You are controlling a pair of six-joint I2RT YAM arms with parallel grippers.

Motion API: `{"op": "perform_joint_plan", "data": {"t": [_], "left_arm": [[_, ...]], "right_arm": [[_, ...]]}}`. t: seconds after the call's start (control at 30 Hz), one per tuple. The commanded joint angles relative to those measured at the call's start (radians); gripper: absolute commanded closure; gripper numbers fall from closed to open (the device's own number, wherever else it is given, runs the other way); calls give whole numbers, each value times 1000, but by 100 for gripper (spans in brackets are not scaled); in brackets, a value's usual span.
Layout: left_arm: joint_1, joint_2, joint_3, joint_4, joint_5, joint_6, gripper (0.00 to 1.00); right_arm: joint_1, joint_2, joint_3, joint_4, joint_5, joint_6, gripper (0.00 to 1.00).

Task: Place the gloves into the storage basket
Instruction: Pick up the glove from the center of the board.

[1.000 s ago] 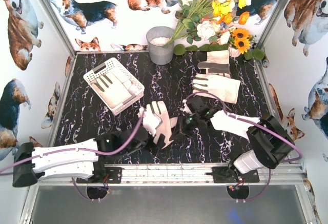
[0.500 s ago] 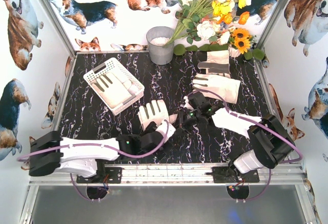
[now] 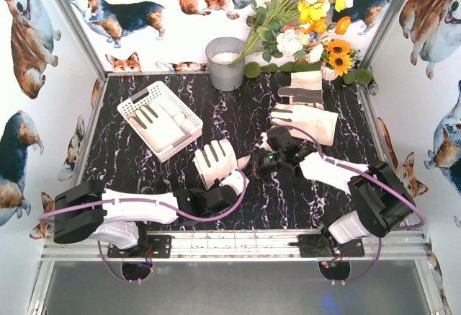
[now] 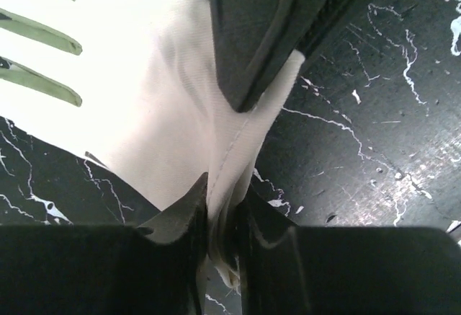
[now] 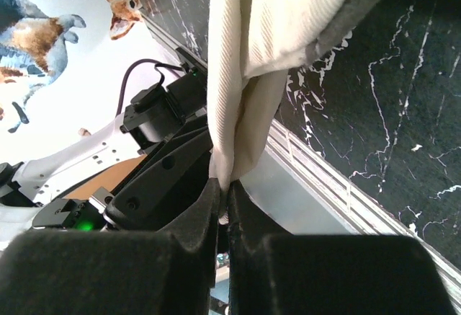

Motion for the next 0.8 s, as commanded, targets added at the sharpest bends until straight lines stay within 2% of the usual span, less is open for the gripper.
{"op": "perform_joint_plan", "data": {"t": [0.0,0.13,0.27,0.43,0.63,0.77], "left_arm": [[0,-30,20,-18,-30,-7,92],[1,-67,12,-31,-13,-16,100],[1,-92,6,-47,1,-37,100],[2,-108,3,-48,14,-51,100],[1,-96,23,-67,33,-48,100],[2,-98,25,-65,46,-50,100]], "right_arm": [[-8,-45,-27,81,10,37,100],[-18,-79,-58,122,52,57,86],[-39,-114,-118,250,57,115,66],[-42,-119,-128,254,66,81,39],[-40,-64,-114,287,72,55,29],[-40,-9,-100,299,109,38,27]]}}
